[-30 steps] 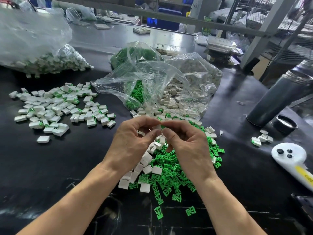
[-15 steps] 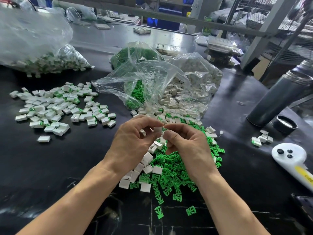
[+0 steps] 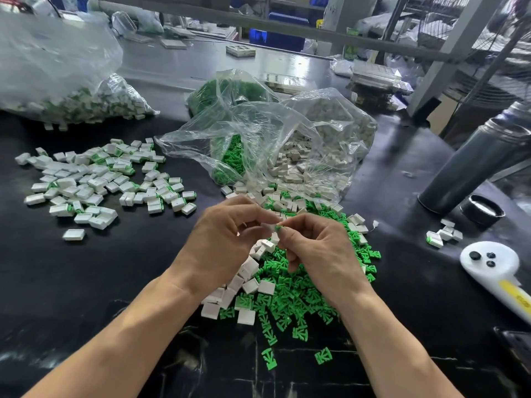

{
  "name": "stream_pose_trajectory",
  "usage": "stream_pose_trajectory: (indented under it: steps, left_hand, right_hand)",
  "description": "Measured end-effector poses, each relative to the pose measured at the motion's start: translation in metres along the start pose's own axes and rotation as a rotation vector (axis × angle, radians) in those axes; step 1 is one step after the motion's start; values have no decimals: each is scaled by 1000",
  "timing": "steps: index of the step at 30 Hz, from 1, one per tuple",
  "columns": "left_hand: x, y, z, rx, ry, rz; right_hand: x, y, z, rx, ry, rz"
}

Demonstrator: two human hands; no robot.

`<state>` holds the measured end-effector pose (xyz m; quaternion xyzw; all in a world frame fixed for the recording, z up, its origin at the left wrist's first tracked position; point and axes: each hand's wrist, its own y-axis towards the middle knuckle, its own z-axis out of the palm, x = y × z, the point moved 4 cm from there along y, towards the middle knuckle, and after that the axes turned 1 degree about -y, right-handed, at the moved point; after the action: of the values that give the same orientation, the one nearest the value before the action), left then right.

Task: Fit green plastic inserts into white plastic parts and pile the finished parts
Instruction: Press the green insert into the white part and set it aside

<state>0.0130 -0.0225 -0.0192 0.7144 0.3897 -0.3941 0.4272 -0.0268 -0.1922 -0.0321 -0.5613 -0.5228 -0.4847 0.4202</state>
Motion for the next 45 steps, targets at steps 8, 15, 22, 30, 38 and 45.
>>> stream_pose_trajectory:
  steps: [8,15,22,30,38,45]
  left_hand:
    - [-1,1,0,-14,-10,23]
    - [0,-1,5,-154,-34,32]
    - [-3,-2,9,-205,38,65]
    - [-2,2,3,-22,44,49]
    - [-4,-1,4,-110,-149,-20]
    - [-2,0,2,-88,-310,-126]
  right_hand:
    - [0,1,1,18,46,6]
    - [-1,1,2,-39,172,13]
    - [-2,0,6,-69,222,41]
    - [0,1,-3,36,58,40]
    - [4,2,3,-7,138,-37]
    - [6,-1,1,-44,14,-119]
